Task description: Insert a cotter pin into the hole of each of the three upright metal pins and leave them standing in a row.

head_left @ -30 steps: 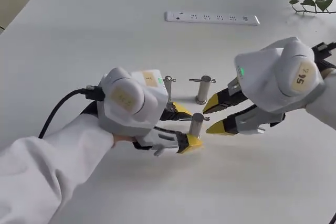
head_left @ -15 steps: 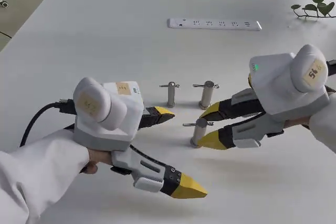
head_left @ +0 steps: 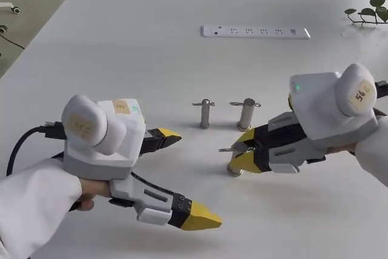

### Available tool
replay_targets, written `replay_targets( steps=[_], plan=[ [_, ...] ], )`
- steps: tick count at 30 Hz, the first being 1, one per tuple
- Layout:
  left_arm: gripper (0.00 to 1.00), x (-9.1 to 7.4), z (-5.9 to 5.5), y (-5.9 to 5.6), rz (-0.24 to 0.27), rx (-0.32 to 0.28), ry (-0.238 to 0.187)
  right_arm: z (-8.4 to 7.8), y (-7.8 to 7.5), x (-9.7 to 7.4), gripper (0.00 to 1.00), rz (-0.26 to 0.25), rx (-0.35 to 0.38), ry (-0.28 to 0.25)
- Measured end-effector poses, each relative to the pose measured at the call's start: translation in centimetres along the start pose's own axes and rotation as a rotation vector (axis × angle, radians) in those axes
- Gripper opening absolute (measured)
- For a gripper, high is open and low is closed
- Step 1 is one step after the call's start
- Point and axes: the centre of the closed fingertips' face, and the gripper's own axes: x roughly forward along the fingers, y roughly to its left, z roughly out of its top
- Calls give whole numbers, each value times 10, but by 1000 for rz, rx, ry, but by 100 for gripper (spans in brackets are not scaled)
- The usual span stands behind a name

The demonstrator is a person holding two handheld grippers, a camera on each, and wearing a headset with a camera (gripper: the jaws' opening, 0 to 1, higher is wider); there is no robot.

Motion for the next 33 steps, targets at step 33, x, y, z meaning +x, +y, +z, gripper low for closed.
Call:
replay_targets(
  steps=[33],
  plan=[
    [99, -32, -10, -11, 58, -59, 14, -55, -96, -74, 8, -182, 137, -4]
  ],
)
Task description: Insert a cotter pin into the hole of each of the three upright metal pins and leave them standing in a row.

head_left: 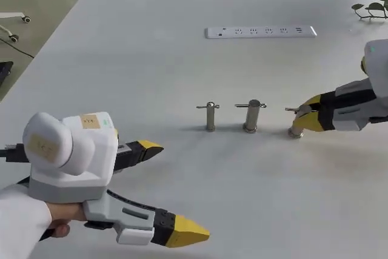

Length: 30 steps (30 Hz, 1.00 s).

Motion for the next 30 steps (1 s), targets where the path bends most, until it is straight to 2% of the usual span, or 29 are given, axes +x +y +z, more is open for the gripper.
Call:
replay_targets(
  steps=[11, 14, 20, 21, 23, 26, 27, 30],
  plan=[
    [99, -3, -2, 1, 7, -8, 5, 5, -1, 5, 8, 11, 1, -17],
    [99, -3, 2, 0, 5, -12, -8, 4, -3, 5, 9, 12, -4, -17],
    [99, -3, 7, 0, 8, -15, -21, 3, -3, 4, 10, 3, 45, -35],
    [99, -3, 8, 0, 8, -14, -23, 4, -3, 3, 11, -1, 52, -46],
    [99, -4, 10, 0, 9, -13, -32, 8, -5, -1, 22, -21, 73, -71],
    [99, -5, 14, 0, 16, -24, -48, 10, -7, -9, 29, -49, 93, -84],
    [99, -6, 16, 1, 19, -29, -60, 13, -6, -15, 32, -67, 96, -104],
    [99, -7, 23, 0, 28, -40, -88, 23, 1, -28, 49, -89, 128, -164]
  ],
)
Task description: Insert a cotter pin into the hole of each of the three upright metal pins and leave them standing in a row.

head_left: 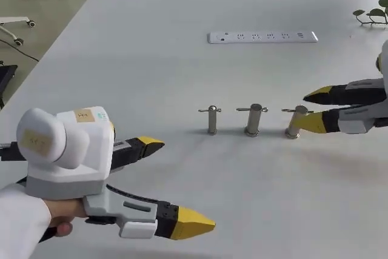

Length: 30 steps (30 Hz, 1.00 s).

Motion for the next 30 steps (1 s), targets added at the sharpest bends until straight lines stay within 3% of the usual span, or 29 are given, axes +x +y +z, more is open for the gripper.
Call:
replay_targets(
  steps=[3, 8, 16, 22, 24, 25, 30],
  plan=[
    [99, 0, 9, -1, 9, -27, -48, 6, 17, -15, 59, 1, 14, -37],
    [99, 1, 15, -1, 24, -45, -80, 9, 45, -33, 68, 0, 47, -68],
    [99, -4, 23, -1, 36, -78, -127, 0, 69, -51, 89, -56, 155, -107],
    [99, -9, 19, -1, 52, -96, -129, -12, 78, -63, 95, -110, 230, -106],
    [99, -10, 15, -1, 58, -93, -116, -16, 77, -65, 98, -134, 247, -96],
    [99, -10, 11, -1, 60, -93, -102, -21, 72, -68, 98, -173, 261, -74],
    [99, -10, -3, -4, 56, -106, -53, -30, 72, -73, 98, -199, 297, -56]
  ],
)
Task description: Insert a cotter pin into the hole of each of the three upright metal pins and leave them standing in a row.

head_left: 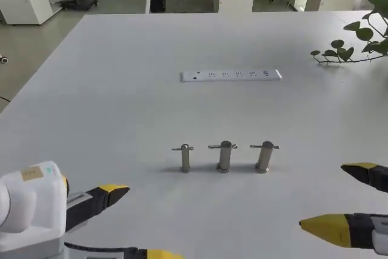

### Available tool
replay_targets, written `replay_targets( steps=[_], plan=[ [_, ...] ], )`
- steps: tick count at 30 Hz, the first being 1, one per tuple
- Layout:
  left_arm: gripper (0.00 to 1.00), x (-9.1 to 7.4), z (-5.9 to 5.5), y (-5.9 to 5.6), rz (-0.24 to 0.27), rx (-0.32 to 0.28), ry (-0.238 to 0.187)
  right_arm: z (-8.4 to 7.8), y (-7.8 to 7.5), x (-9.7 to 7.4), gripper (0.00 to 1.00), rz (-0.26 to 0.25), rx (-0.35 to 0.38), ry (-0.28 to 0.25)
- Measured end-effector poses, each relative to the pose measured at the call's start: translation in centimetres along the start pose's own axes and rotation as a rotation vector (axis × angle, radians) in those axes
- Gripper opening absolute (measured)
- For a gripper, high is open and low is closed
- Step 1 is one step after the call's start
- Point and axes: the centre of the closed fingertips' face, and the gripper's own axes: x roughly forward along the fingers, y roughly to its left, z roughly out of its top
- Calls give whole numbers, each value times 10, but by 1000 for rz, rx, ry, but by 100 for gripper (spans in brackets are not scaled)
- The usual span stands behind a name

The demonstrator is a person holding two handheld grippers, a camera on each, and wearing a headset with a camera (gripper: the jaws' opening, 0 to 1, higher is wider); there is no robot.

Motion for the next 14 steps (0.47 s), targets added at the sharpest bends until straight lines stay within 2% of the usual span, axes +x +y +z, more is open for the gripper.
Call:
replay_targets(
  steps=[5, 8, 10, 14],
  plan=[
    [99, -1, -12, 1, 11, -14, 38, -7, 3, -4, 99, -19, 37, 19],
    [99, -2, -13, 2, 18, -18, 40, -11, 8, -5, 98, -18, 63, 22],
    [99, -2, -13, -2, 8, -30, 39, -15, 9, -5, 98, -21, 64, 35],
    [99, -5, -12, -1, 26, -48, 29, -20, 13, -5, 98, -16, 89, 45]
  ],
)
